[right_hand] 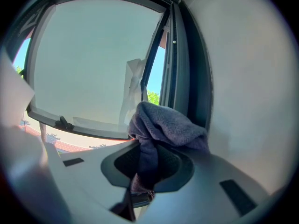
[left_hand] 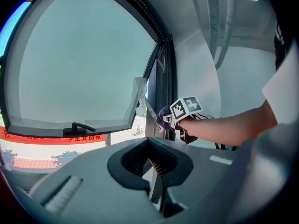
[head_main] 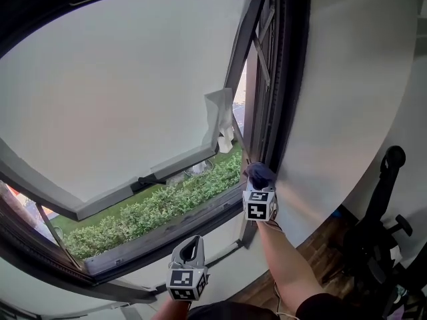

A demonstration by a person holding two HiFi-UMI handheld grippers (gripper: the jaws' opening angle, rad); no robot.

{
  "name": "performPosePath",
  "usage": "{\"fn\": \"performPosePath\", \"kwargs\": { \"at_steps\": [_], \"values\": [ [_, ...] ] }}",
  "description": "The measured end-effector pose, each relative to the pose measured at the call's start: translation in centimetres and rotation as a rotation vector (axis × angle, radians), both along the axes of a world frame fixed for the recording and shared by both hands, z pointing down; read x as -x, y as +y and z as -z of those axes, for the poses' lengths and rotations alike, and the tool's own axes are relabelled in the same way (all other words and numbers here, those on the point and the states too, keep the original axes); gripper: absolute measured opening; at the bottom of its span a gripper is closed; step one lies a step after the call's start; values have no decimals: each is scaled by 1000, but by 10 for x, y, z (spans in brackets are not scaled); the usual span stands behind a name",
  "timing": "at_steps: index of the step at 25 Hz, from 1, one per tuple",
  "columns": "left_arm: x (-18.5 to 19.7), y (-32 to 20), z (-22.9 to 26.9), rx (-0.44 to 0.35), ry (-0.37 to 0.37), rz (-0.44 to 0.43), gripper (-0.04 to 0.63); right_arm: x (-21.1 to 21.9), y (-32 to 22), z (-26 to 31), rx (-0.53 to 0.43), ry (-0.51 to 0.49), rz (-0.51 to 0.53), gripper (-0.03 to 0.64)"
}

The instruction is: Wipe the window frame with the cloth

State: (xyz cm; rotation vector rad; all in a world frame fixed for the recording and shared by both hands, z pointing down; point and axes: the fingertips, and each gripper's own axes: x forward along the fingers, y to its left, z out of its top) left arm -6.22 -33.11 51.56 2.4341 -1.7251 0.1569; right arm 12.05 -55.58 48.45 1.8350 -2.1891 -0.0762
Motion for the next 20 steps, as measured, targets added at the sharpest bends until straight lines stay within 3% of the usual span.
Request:
{"fn": "performPosePath", "kwargs": {
  "at_steps": [13, 20],
  "values": [
    [-6, -1, -12, 27, -27, -11, 9, 0, 1, -38, 57, 17, 6, 66],
    [-4, 0, -11, 35, -22, 0, 9, -2, 1, -71, 134, 12, -6, 66]
  ]
}}
